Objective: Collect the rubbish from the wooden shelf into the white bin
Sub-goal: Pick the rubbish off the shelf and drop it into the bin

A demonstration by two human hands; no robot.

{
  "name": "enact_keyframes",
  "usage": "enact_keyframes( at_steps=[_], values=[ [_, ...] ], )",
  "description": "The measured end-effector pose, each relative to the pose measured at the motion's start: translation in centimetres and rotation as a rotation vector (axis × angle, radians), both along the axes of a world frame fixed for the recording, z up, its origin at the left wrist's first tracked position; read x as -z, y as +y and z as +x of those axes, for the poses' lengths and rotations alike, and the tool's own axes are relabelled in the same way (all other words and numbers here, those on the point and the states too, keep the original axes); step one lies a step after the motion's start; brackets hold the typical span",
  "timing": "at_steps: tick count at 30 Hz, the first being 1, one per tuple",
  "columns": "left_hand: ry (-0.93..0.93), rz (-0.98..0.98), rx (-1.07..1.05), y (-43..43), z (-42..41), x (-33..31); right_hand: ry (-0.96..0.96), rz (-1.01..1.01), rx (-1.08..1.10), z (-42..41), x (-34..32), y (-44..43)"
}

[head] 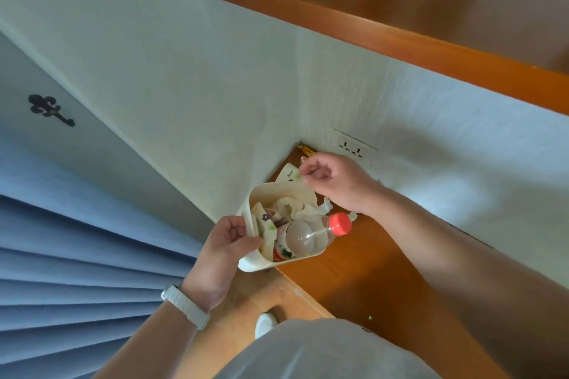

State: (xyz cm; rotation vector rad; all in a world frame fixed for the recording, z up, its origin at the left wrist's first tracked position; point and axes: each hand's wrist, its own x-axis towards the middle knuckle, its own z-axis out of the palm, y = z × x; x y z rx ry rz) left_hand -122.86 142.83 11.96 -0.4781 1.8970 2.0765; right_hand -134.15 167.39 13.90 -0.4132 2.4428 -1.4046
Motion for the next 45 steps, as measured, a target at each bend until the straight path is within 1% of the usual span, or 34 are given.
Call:
enact_keyframes(
  at_steps=[3,5,7,8,11,13,17,20,26,28,31,34,36,39,42,45],
  values=[
    [-0.021,0.005,-0.022,-0.4,0.0,0.6,0.022,0.113,0.159,-1.1,4.1,2.2],
    [-0.032,0.009,-0.031,-0.6,0.0,0.8,-0.014,0.299,0.215,-1.2,8.0,3.8],
    [-0.038,0.010,-0.043,-0.9,0.0,0.9,-0.075,0.507,0.196,-0.7,11.5,5.0],
    [-0.042,0.014,-0.051,-1.0,-0.1,0.9,-0.095,0.576,0.168,-0.4,12.9,5.5],
    [-0.057,0.007,-0.070,-1.3,-0.3,1.3,-0.065,0.680,0.053,0.6,16.0,6.2],
    [-0.069,-0.012,-0.080,-1.4,-0.5,1.5,-0.041,0.712,0.035,1.0,17.5,6.4],
    [-0.089,-0.039,-0.080,-1.1,-0.9,1.9,-0.014,0.731,0.046,0.9,18.4,6.2],
    [-0.093,-0.049,-0.067,-0.6,-1.2,2.1,-0.056,0.748,0.022,0.7,18.4,6.1],
    [-0.081,-0.044,-0.035,-0.2,-1.6,1.9,-0.104,0.695,0.105,1.7,18.0,6.0],
    [-0.074,-0.035,-0.025,-0.2,-1.8,1.9,-0.103,0.643,0.161,1.7,17.1,5.8],
    [-0.060,-0.019,-0.014,-0.2,-2.0,1.7,-0.120,0.484,0.280,1.2,14.2,5.2],
    [-0.049,-0.009,0.016,-0.2,-2.0,1.5,-0.032,0.295,0.312,0.3,9.7,4.4],
    [-0.046,0.005,0.035,-0.2,-2.0,1.3,0.032,0.210,0.261,-0.1,6.1,3.8],
    [-0.041,0.023,0.063,-0.2,-1.8,0.9,0.102,0.188,0.114,-0.1,1.5,2.2],
    [-0.045,0.056,0.068,-0.3,-1.5,0.7,0.210,0.260,-0.053,0.1,-0.8,0.0],
    [-0.055,0.103,0.070,-0.7,-1.1,0.5,0.297,0.365,-0.195,0.0,-1.3,-2.1]
  ],
)
